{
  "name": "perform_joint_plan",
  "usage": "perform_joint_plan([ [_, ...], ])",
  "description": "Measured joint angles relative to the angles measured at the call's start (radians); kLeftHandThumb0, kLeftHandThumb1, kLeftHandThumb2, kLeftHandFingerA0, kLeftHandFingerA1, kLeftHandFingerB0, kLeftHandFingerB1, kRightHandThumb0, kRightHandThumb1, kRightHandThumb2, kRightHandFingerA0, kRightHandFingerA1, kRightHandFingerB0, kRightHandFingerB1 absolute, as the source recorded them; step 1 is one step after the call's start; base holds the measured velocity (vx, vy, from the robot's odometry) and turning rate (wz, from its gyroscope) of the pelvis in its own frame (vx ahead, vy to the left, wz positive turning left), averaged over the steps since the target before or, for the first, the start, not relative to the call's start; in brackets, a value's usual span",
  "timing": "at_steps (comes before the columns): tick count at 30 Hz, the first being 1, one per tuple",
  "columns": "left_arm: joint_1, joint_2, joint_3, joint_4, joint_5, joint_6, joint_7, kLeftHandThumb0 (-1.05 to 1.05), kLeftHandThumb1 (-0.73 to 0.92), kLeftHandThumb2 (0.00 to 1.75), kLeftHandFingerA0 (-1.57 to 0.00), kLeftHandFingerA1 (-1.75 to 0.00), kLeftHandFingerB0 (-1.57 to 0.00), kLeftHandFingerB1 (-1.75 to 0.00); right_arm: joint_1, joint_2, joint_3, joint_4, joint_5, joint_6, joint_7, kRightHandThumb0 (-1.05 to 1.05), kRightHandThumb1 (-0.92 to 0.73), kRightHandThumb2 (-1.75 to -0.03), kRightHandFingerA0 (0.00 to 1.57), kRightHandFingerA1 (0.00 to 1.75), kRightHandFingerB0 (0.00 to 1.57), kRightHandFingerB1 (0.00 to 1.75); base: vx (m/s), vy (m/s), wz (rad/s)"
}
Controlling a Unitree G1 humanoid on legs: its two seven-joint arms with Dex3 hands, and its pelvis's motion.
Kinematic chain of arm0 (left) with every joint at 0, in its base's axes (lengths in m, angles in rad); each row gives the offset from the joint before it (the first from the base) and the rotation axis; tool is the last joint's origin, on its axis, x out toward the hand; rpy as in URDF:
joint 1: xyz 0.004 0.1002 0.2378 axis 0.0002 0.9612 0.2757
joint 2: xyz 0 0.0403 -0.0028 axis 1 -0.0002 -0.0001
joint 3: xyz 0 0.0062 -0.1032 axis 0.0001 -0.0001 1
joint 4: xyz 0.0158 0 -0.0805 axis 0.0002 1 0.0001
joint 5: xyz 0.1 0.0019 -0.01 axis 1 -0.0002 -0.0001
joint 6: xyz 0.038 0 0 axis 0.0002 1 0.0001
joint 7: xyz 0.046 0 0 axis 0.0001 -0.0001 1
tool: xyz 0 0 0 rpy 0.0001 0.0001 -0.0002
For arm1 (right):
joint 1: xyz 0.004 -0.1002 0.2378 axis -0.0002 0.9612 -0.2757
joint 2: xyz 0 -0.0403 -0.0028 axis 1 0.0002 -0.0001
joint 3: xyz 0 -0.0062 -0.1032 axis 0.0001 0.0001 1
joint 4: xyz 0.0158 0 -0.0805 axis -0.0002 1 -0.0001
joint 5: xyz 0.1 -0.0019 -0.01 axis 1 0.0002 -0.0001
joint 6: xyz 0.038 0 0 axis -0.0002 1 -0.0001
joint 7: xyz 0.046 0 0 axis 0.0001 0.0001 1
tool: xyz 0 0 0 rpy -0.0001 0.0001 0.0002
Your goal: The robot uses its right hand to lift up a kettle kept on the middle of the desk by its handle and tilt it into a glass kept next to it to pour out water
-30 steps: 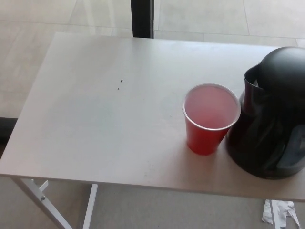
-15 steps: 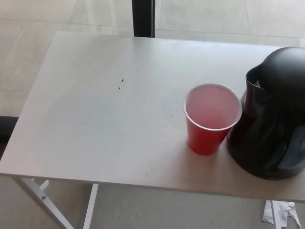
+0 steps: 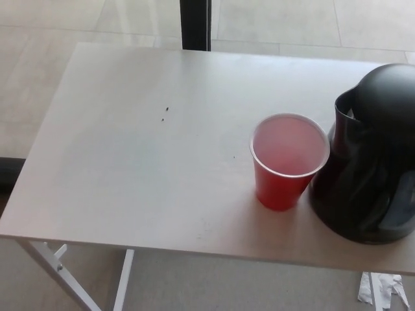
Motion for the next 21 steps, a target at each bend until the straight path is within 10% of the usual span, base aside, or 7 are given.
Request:
perform_joint_plan([
  [5, -0.003, 0.000, -0.010, -0.012, 0.001, 0.002, 0.002, -1.05, 0.39, 1.35, -0.55, -0.60, -0.36, -0.88, -0.001, 0.009, 0.017, -0.034, -0.040, -0.001, -0.021, -0.68, -0.45, -0.80, 0.21, 0.52, 0.06, 0.37, 0.00, 0.000, 0.00],
  [6, -0.006, 0.000, -0.011, -0.008, 0.001, 0.002, 0.001, -1.05, 0.51, 1.09, -0.57, -0.64, -0.39, -0.91, -0.004, 0.009, 0.024, -0.037, -0.049, -0.002, -0.025, -0.66, -0.46, -0.79, 0.23, 0.52, 0.08, 0.38, 0.00, 0.000, 0.00],
  [14, -0.024, -0.002, -0.015, 0.029, 0.001, 0.000, 0.000, -1.05, 0.40, 1.34, -0.57, -0.63, -0.37, -0.93, -0.042, 0.033, 0.044, -0.026, -0.087, 0.018, -0.055, -0.47, -0.56, -0.57, 0.50, 0.49, 0.29, 0.32, 0.00, 0.000, 0.00],
  [15, -0.024, -0.003, -0.016, 0.031, 0.001, 0.000, 0.000, -1.05, 0.50, 1.13, -0.54, -0.62, -0.38, -0.91, -0.042, 0.046, 0.038, -0.029, -0.087, 0.027, -0.065, -0.47, -0.56, -0.56, 0.52, 0.50, 0.31, 0.33, 0.00, 0.000, 0.00],
  [19, -0.025, -0.004, -0.021, 0.029, 0.001, 0.000, 0.000, -1.05, 0.39, 1.34, -0.57, -0.59, -0.38, -0.88, -0.042, 0.078, 0.030, -0.045, -0.094, 0.040, -0.096, -0.28, -0.44, -0.94, 0.62, 0.73, 0.19, 0.52, 0.00, 0.000, 0.00],
  [21, -0.025, -0.005, -0.022, 0.029, 0.001, 0.000, -0.001, -1.05, 0.54, 1.09, -0.56, -0.63, -0.39, -0.91, -0.041, 0.097, 0.027, -0.050, -0.101, 0.038, -0.112, -0.36, -0.70, -0.60, 0.85, 0.66, 0.35, 0.39, 0.00, 0.000, 0.00],
])
